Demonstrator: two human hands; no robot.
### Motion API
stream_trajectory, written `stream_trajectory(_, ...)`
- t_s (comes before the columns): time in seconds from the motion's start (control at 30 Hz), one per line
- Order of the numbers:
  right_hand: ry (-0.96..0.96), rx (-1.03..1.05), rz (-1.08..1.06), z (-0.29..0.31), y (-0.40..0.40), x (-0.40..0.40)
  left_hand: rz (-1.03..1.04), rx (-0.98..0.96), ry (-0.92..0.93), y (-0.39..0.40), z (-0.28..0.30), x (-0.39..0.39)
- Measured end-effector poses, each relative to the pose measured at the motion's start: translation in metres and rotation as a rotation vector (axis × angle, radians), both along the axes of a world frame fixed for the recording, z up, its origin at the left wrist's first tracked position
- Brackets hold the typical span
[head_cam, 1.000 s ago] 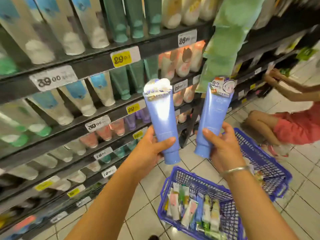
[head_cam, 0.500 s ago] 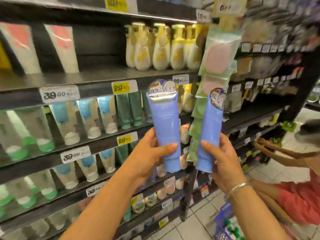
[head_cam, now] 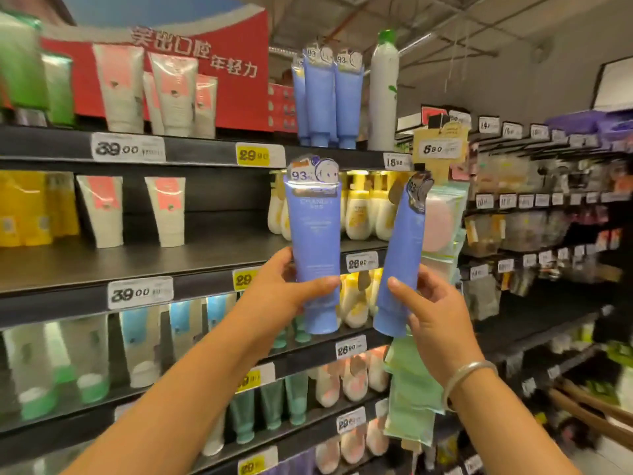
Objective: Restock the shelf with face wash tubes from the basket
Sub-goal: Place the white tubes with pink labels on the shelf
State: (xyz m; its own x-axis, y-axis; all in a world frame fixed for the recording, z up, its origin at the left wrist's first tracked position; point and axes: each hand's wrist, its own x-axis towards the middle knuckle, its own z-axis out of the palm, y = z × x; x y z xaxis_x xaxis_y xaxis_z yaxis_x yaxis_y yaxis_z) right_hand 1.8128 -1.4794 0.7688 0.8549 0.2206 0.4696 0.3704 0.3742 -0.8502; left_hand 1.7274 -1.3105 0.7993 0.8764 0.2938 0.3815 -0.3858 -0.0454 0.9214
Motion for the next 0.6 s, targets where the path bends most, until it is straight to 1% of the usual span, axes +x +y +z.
stream_trajectory(0.13,-0.073,0.002,-0.012,0.029,0.027,0.017,0.030,0.070,-0.033,0.025,0.030,0.013)
stream_trajectory(0.23,-0.098,0.033,0.027,0.061,0.051,0.034,0.064,0.107,-0.066,0.047,0.064,0.029)
stream_trajectory(0.47,-0.266,0.084,0.045,0.163,0.115,0.076,0.137,0.186,-0.213,0.100,0.161,0.064)
stream_trajectory(0.6,-0.336,0.077,0.010,0.212,0.147,0.092,0.178,0.226,-0.234,0.120,0.196,0.084)
